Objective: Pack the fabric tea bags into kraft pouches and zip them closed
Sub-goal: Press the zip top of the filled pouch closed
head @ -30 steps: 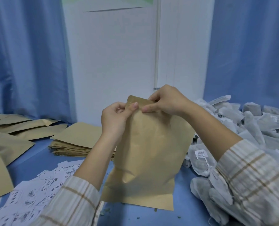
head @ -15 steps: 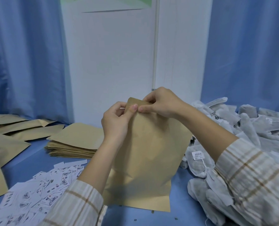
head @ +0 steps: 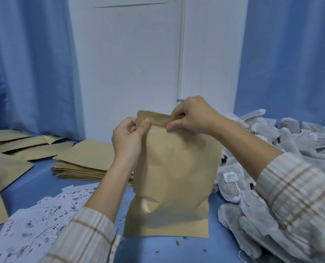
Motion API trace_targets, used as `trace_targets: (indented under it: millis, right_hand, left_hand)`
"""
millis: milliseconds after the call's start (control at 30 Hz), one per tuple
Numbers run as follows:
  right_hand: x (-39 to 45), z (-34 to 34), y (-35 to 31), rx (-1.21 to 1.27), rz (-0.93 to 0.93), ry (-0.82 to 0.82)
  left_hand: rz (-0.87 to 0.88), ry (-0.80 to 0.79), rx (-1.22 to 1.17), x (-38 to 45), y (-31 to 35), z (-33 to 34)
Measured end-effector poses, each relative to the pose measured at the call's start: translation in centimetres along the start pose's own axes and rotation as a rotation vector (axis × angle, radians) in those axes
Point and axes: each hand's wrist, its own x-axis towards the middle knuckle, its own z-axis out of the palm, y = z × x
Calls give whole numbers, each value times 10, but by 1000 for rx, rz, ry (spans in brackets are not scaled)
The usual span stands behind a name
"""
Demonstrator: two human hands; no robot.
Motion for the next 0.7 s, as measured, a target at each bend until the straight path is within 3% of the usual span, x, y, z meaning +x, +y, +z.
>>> trace_targets:
  millis: [133,333,500,700]
  right_hand:
    - [-2,5,0,117,-16,0]
    - [-7,0,13,83,35,-54]
    - [-8,-2,14,63,52,-7]
    - [-7,1,9,61,33,-71]
  left_hand:
    - [-69,-183,-22,1,4,-4]
    - [-80,-76,6,3,1,-8]
    - [-44,-103,19,-1,-1,-5]
    - [-41,-95,63,-2,-1,1]
